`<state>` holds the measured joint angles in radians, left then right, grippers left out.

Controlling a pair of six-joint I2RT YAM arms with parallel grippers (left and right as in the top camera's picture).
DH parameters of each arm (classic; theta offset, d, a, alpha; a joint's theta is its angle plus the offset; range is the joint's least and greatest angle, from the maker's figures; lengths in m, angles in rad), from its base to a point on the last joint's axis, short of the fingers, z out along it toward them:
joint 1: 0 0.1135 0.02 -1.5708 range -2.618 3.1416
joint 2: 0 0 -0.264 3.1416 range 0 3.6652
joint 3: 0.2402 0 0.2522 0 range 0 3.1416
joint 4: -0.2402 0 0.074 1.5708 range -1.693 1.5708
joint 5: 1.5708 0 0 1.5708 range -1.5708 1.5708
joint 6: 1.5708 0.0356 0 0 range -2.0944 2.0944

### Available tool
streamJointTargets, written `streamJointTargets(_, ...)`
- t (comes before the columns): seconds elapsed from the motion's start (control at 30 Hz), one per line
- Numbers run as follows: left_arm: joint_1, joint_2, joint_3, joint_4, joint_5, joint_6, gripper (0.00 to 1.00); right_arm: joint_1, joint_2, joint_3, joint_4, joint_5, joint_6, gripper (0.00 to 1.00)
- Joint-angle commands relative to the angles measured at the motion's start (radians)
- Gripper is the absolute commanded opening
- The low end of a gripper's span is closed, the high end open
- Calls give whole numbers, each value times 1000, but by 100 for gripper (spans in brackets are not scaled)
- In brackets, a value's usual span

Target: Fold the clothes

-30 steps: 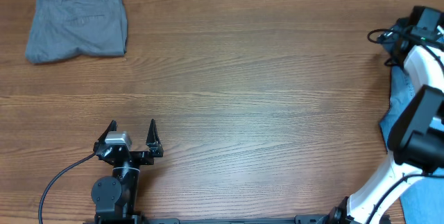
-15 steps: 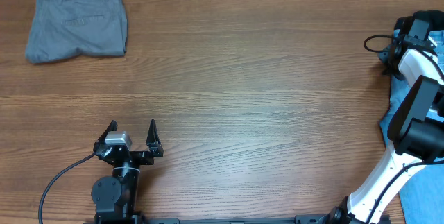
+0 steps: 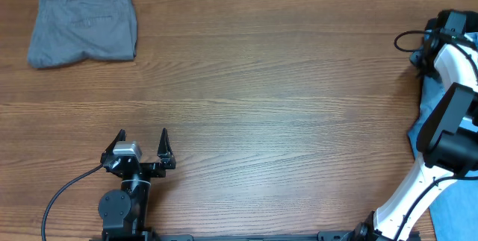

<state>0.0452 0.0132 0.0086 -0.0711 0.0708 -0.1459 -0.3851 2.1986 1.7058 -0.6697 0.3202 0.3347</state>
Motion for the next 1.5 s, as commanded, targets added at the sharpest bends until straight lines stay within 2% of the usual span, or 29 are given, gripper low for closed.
streamJointTargets(0.0, -8, -9, -4, 0, 7, 11, 100, 28, -81, 63, 17, -76, -48, 4)
streamJointTargets(0.1, -8, -9, -4, 0, 7, 11, 100, 31, -80, 63, -6, -165, -48, 4)
streamJointTargets(0.2, -8, -9, -4, 0, 7, 11, 100, 32, -79, 63, 7, -145, -48, 5)
streamJointTargets(0.23, -8, -9, -4, 0, 7, 11, 100, 29, -77, 61, 19, -138, -48, 50)
streamJointTargets(0.27, -8, -9, -4, 0, 7, 11, 100, 26, -74, 60, 34, -138, -48, 68)
streamJointTargets(0.3, -8, -9, -4, 0, 7, 11, 100, 25, -69, 58, 51, -138, -48, 77)
streamJointTargets(0.37, -8, -9, -4, 0, 7, 11, 100, 23, -49, 53, 92, -138, -48, 85)
streamJointTargets(0.53, -8, -9, -4, 0, 7, 11, 100, 23, 38, 50, 184, -117, -48, 87)
streamJointTargets(0.8, -8, -9, -4, 0, 7, 11, 100, 2, 149, 49, 218, -26, -19, 86)
streamJointTargets(0.93, -8, -9, -4, 0, 7, 11, 100, -8, 165, 49, 204, -25, 6, 81)
streamJointTargets(1.03, -8, -9, -4, 0, 7, 11, 100, -9, 168, 49, 177, -25, 6, 63)
streamJointTargets(1.07, -8, -9, -4, 0, 7, 11, 100, -9, 168, 49, 172, -25, 6, 49)
streamJointTargets(1.13, -8, -9, -4, 0, 7, 11, 100, -9, 164, 54, 154, -24, 5, 5)
streamJointTargets(1.37, -8, -9, -4, 0, 7, 11, 100, -6, 92, 154, 13, -20, 5, 4)
streamJointTargets(1.47, -8, -9, -4, 0, 7, 11, 100, 9, 22, 220, -40, -117, -44, 4)
